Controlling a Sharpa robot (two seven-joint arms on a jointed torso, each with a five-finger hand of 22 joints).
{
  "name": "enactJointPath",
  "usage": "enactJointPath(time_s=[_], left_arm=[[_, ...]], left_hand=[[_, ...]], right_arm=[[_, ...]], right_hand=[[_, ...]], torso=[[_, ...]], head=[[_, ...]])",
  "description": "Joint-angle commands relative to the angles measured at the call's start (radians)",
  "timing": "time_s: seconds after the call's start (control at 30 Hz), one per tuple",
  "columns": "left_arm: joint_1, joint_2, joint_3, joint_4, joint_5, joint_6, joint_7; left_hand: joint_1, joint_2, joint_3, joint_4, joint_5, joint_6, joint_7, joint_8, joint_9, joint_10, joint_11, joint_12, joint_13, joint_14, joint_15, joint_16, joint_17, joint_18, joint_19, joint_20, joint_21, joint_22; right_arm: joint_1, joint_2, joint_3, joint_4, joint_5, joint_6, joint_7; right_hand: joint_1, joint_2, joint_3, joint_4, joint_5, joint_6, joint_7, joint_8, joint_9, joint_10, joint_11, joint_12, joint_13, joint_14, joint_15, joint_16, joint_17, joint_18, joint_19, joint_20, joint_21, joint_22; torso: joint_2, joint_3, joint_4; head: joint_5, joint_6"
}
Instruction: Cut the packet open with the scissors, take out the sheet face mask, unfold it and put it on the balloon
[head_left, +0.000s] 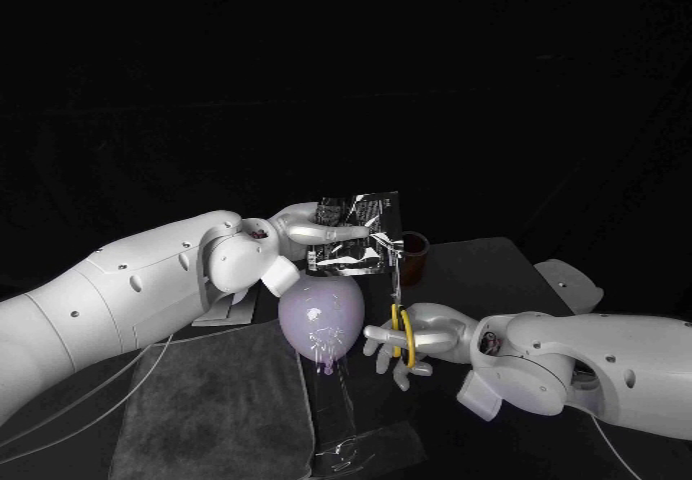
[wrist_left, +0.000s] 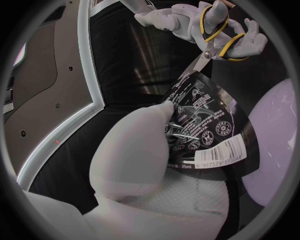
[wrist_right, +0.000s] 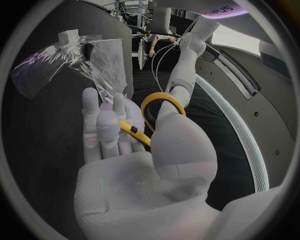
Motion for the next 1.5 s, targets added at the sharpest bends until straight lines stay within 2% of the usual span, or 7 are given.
enactJointPath(time_s=[0.03,0.37,0.53,0.7,0.87,1.2,1.5], left_arm=[[0.001,0.003,0.001,0.004,-0.009,0.028,-0.003],[0.001,0.0,0.0,0.004,-0.039,0.028,-0.008],[0.001,0.001,0.0,0.005,-0.054,0.026,-0.011],[0.001,0.0,0.0,0.004,-0.059,0.021,-0.012],[0.001,0.0,0.0,0.003,-0.062,0.015,-0.012],[0.001,-0.001,0.0,0.001,-0.065,0.009,-0.013],[0.001,-0.003,0.0,0.001,-0.065,0.008,-0.015]], left_hand=[[0.002,0.01,0.004,0.0,0.003,0.009,0.001,0.003,0.098,0.003,0.001,-0.003,0.001,0.006,-0.004,0.006,0.001,0.012,0.008,-0.002,0.005,0.002],[0.0,0.008,0.006,-0.002,0.003,0.009,0.0,0.004,0.1,0.004,0.001,-0.003,0.001,0.006,-0.004,0.006,0.002,0.012,0.009,-0.002,0.006,0.002],[0.0,0.007,0.007,-0.004,0.003,0.009,0.0,0.005,0.101,0.005,0.0,-0.003,0.001,0.007,-0.005,0.006,0.002,0.012,0.009,-0.002,0.006,0.002],[-0.001,0.007,0.008,-0.004,0.003,0.009,0.0,0.005,0.101,0.005,0.0,-0.003,0.001,0.007,-0.005,0.006,0.002,0.012,0.009,-0.002,0.007,0.002],[-0.001,0.007,0.009,-0.005,0.003,0.009,0.0,0.006,0.102,0.006,0.0,-0.003,0.001,0.008,-0.005,0.007,0.003,0.012,0.01,-0.003,0.007,0.002],[-0.002,0.007,0.01,-0.006,0.003,0.009,0.0,0.006,0.103,0.007,0.0,-0.003,0.002,0.009,-0.005,0.007,0.003,0.012,0.01,-0.003,0.007,0.002],[-0.004,0.006,0.011,-0.007,0.003,0.009,0.0,0.007,0.104,0.008,0.0,-0.003,0.002,0.009,-0.006,0.007,0.004,0.012,0.01,-0.003,0.008,0.002]], right_arm=[[0.002,0.0,0.002,0.003,-0.009,0.008,0.012],[0.002,-0.002,0.002,0.006,-0.007,-0.017,0.018],[0.003,-0.003,0.002,0.003,-0.008,-0.018,0.01],[0.003,-0.006,0.002,0.001,-0.014,-0.016,-0.002],[0.003,-0.01,0.002,0.002,-0.019,-0.018,-0.008],[0.003,-0.012,0.002,0.004,-0.022,-0.036,0.002],[0.003,-0.01,0.002,0.006,-0.016,-0.073,0.029]], right_hand=[[0.0,0.007,-0.004,0.0,-0.004,-0.002,0.005,0.005,0.001,0.007,0.001,0.005,-0.001,-0.007,-0.002,-0.004,0.001,0.021,-0.003,-0.005,-0.001,0.001],[0.027,0.032,-0.027,-0.004,-0.005,0.029,-0.01,0.025,0.005,0.057,-0.012,0.019,-0.014,0.016,-0.013,0.02,0.022,0.023,0.005,-0.012,0.005,0.004],[0.054,0.06,-0.062,-0.006,-0.003,0.108,-0.05,0.076,0.034,0.164,-0.052,0.085,0.02,0.083,-0.047,0.079,0.107,0.025,0.033,-0.039,0.024,0.012],[0.076,0.099,-0.128,-0.006,-0.007,0.173,-0.096,0.156,0.117,0.265,-0.102,0.358,0.262,0.194,-0.086,0.208,0.33,-0.003,0.141,-0.082,0.22,0.097],[0.092,0.131,-0.191,-0.007,-0.004,0.168,-0.111,0.196,0.187,0.289,-0.11,0.592,0.483,0.219,-0.098,0.245,0.402,-0.016,0.172,-0.094,0.291,0.134],[0.102,0.152,-0.241,-0.009,-0.004,0.099,-0.087,0.171,0.215,0.136,-0.086,0.267,0.281,0.196,-0.082,0.219,0.359,-0.009,0.13,-0.084,0.22,0.113],[0.1,0.13,-0.239,-0.008,-0.003,-0.058,0.005,0.046,0.16,-0.054,0.001,0.046,0.116,0.078,-0.005,0.11,0.153,0.001,0.01,-0.031,0.043,0.05]], torso=[[0.0,0.0002,-0.0002],[0.0,0.0003,0.0001],[0.0,0.0,0.0003],[-0.001,-0.0003,-0.0002],[0.0,-0.0005,0.0002],[0.0,0.0003,0.0003],[0.0,0.0007,0.0002]], head=[[-0.002,-0.001],[-0.002,-0.004],[-0.001,-0.005],[-0.001,-0.006],[-0.001,-0.006],[-0.001,-0.003],[-0.004,0.003]])
